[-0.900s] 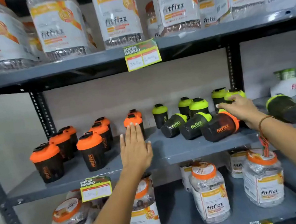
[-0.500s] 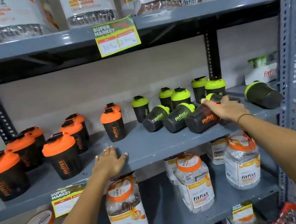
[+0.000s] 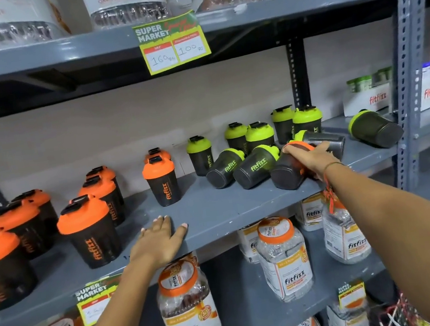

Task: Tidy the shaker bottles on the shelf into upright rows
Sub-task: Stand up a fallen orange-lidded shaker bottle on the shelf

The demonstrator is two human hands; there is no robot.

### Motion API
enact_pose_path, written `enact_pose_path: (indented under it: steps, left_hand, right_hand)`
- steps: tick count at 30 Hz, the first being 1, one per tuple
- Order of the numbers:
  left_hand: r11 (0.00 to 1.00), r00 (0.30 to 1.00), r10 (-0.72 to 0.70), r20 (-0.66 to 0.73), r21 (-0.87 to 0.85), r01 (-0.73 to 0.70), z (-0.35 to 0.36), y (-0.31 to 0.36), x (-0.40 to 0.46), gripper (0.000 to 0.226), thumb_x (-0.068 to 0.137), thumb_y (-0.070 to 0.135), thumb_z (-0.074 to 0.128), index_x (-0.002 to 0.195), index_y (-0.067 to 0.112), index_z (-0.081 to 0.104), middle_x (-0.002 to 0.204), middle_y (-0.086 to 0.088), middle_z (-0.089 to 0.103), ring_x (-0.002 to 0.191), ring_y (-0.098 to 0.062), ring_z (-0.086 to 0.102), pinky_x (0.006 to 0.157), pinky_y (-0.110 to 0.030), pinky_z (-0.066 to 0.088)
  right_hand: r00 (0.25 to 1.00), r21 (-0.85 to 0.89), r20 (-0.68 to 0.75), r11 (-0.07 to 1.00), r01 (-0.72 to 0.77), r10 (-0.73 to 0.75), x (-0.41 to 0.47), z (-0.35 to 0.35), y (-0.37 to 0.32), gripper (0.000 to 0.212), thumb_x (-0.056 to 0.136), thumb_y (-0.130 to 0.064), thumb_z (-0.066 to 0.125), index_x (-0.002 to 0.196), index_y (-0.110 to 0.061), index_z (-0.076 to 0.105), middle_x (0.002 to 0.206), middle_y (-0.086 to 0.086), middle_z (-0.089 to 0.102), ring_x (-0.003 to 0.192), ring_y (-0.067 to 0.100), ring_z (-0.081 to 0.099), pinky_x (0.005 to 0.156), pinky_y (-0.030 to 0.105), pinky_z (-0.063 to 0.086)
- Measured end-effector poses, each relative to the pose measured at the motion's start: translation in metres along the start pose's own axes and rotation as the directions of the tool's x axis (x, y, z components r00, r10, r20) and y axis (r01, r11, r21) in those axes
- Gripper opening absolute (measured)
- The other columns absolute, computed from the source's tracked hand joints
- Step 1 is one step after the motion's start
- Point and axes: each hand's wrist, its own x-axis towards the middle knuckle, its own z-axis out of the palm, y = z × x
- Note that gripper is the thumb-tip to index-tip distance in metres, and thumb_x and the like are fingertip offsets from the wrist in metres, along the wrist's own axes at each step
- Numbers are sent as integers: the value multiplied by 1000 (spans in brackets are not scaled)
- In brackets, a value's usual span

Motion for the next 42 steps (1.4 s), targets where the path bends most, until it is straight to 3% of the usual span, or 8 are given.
enact_pose_path:
  steps: [4,12,18,26,30,32,38,42]
  left_hand:
    - [1000,999,12,-46,5,-12,1,1,-3,82,88,68,13,151,16,19,160,-8,15,147,-24,15,118,-42,10]
    - [1000,997,18,-76,4,-18,1,3,-6,80,89,67,14,150,16,22,159,-8,19,146,-25,18,118,-44,11]
    - [1000,996,18,-88,-6,-18,-2,5,-8,79,89,66,15,150,16,25,158,-8,22,145,-25,21,118,-44,13]
    - [999,999,24,-34,-43,-25,-7,6,-12,68,95,52,18,150,13,19,160,-9,16,146,-23,16,118,-41,11]
    - [997,999,25,43,-79,-21,-13,-1,-14,64,97,46,18,151,12,14,161,-9,10,148,-22,9,120,-39,11]
    - [996,999,20,28,-87,-17,-14,-5,-19,64,97,46,19,151,11,17,160,-9,13,147,-22,12,120,-39,13]
    - [998,998,27,-60,-55,-30,-13,-4,-28,63,95,41,18,148,8,26,157,-13,24,144,-25,24,118,-41,19]
    - [998,996,2,-84,-63,-7,-12,-2,-29,63,94,40,19,148,7,27,157,-13,24,143,-25,26,118,-41,19]
  right_hand:
    - [1000,97,-19,995,-15,17,2,6,-1,137,38,-76,74,146,-15,17,137,19,52,121,41,56,102,54,48]
    - [998,-11,65,1000,-20,20,6,17,-8,138,34,-73,75,148,-13,24,139,19,52,119,42,59,99,52,50]
    - [997,50,68,999,16,-19,2,15,-5,126,35,-71,76,140,-9,43,128,20,61,110,40,64,94,52,55]
    - [958,258,-219,935,242,-188,-46,23,-38,111,42,-67,75,130,-6,50,131,16,58,118,36,59,97,49,52]
    - [932,460,-109,813,356,-346,-92,55,-69,97,36,-51,83,121,-10,59,117,11,67,102,27,68,85,43,59]
    - [909,509,-59,771,383,-413,-113,78,-76,95,38,-45,86,122,-14,53,111,6,67,96,22,67,79,38,60]
    - [806,520,102,722,456,-582,-152,153,-73,101,48,-34,96,127,-25,33,118,-3,55,109,18,57,91,36,50]
    - [721,460,179,705,540,-669,-163,187,-57,103,57,-40,93,134,-37,25,129,-2,47,117,18,48,93,30,42]
